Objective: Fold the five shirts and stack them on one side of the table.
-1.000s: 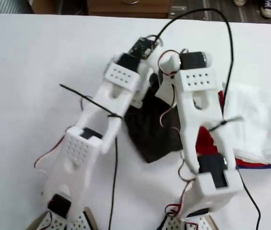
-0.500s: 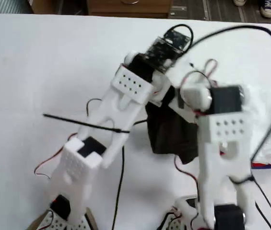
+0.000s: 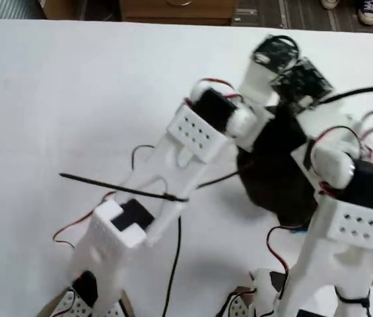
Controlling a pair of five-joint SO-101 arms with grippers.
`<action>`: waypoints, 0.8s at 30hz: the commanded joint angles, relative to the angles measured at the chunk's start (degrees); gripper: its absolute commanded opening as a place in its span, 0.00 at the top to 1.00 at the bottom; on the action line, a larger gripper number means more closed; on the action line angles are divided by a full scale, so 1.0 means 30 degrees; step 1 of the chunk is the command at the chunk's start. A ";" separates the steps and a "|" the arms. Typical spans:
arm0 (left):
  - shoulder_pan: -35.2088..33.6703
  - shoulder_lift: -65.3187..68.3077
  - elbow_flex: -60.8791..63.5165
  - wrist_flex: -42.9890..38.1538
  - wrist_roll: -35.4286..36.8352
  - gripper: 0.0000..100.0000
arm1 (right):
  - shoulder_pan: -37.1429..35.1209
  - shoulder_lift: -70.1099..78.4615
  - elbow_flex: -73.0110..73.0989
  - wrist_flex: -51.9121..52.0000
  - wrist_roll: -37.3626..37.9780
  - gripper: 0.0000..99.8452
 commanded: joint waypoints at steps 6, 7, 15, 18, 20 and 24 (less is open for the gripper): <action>0.1201 0.0908 -0.0454 -0.3985 0.0117 0.98 | 0.3531 -0.0571 0.1172 -0.1304 0.0908 0.98; 0.1201 0.1143 -0.0454 -0.4220 0.0117 0.98 | 0.3971 -0.0542 0.1758 -0.1861 0.1084 0.98; 0.0059 0.1377 -0.0484 -0.4777 0.0117 0.98 | 0.6960 -0.0513 0.6857 -0.7722 0.1905 0.98; -0.0352 0.1495 -0.0484 -0.4777 0.0117 0.98 | 0.7282 -0.0220 0.7560 -0.8923 0.1905 0.98; -0.0586 0.1553 -0.0366 -0.4952 0.0117 0.98 | 0.7458 0.0484 0.7473 -0.9040 0.1905 0.98; -0.0674 0.1582 -0.0278 -0.5919 0.0117 0.97 | 0.7780 0.2007 0.7062 -0.9011 0.1788 0.98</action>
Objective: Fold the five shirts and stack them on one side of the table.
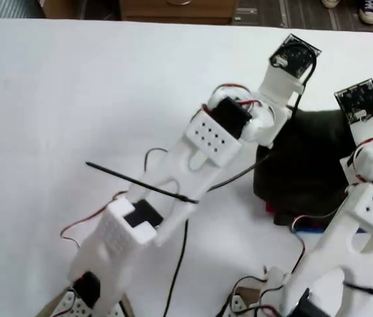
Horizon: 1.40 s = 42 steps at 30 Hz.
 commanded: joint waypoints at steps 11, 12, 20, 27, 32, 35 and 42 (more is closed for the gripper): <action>0.0264 -0.0176 -0.0278 -0.1875 0.0117 0.80 | 0.0923 0.1187 -0.1055 -0.0366 0.0147 0.98; 0.0176 -0.0176 -0.0278 -0.1846 0.0088 0.80 | 0.0923 0.1187 -0.1055 -0.0425 0.0147 0.98; -0.2989 -0.0410 -0.0484 -0.1172 0.0088 0.80 | 0.2154 0.1568 -0.1934 -0.2037 0.0176 0.98; -0.6271 -0.0410 -0.0484 0.0117 0.0088 0.76 | 0.4059 0.5846 -0.5919 -0.1978 0.0059 0.98; -0.7531 -0.0410 -0.0454 0.0645 0.0088 0.74 | 0.4205 0.9070 -0.7678 -0.1978 0.0147 0.98; -0.7736 -0.0410 -0.0454 0.1114 0.0088 0.74 | 0.3648 1.0388 -0.8264 -0.2125 0.0147 0.98; -0.7853 -0.0410 -0.0454 0.1846 0.0088 0.74 | 0.2447 1.2000 -0.9348 -0.2125 0.0000 0.98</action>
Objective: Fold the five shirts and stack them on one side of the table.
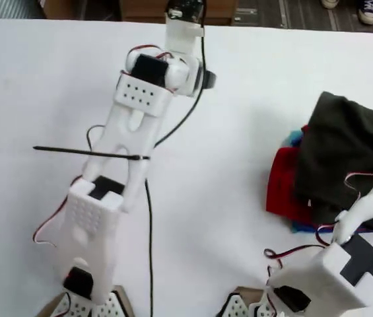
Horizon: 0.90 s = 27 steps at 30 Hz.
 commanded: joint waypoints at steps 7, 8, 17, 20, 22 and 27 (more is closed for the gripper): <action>-0.2784 -0.0469 -0.0484 0.0352 0.0029 0.74 | -0.0220 0.0103 -0.1319 -0.0249 -0.0029 0.77; -0.3370 -0.0469 -0.0484 0.0352 0.0029 0.74 | -0.0103 0.0073 -0.1377 -0.0249 -0.0029 0.72; -0.8615 -0.0440 -0.0454 0.0381 0.0117 0.74 | -0.2154 -0.4147 -0.4337 0.2242 -0.5363 0.68; -0.9641 -0.0440 -0.0425 0.0410 0.0117 0.74 | -0.5582 -0.4352 -0.4308 0.4029 -0.5421 0.68; -1.0168 -0.0440 -0.0396 0.0410 0.0088 0.74 | -0.7546 -0.3795 -0.3956 0.4234 -0.5480 0.68; -1.1165 -0.0469 -0.0454 0.1114 0.0059 0.74 | -0.9158 -0.0513 -0.3282 0.3766 -0.5480 0.68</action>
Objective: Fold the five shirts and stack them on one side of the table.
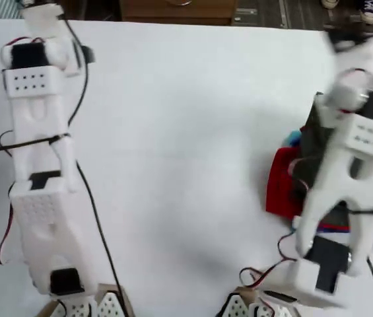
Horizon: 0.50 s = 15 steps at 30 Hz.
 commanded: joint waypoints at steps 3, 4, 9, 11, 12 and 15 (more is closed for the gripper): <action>-0.0996 -0.0469 -0.0454 0.1114 0.0059 0.74 | 0.0337 0.3736 -0.0029 -0.0718 -0.0176 0.68; -0.1143 -0.0469 -0.0454 0.1260 0.0059 0.74 | 0.0601 0.4440 -0.0059 -0.0777 -0.0176 0.68; -0.1524 -0.0469 -0.0454 0.2315 0.0059 0.74 | 0.1011 0.6696 -0.0147 -0.0747 -0.0147 0.68; -0.1495 -0.0440 -0.0454 0.3077 0.0059 0.74 | 0.0923 0.6491 -0.0440 -0.0747 -0.0205 0.68; -0.1465 -0.0440 -0.0454 0.3429 0.0059 0.74 | 0.0806 0.6198 -0.0703 -0.0659 -0.0205 0.68; -0.1524 -0.0469 -0.0484 0.4484 0.0059 0.74 | 0.0484 0.4645 -0.1084 -0.0220 -0.0205 0.68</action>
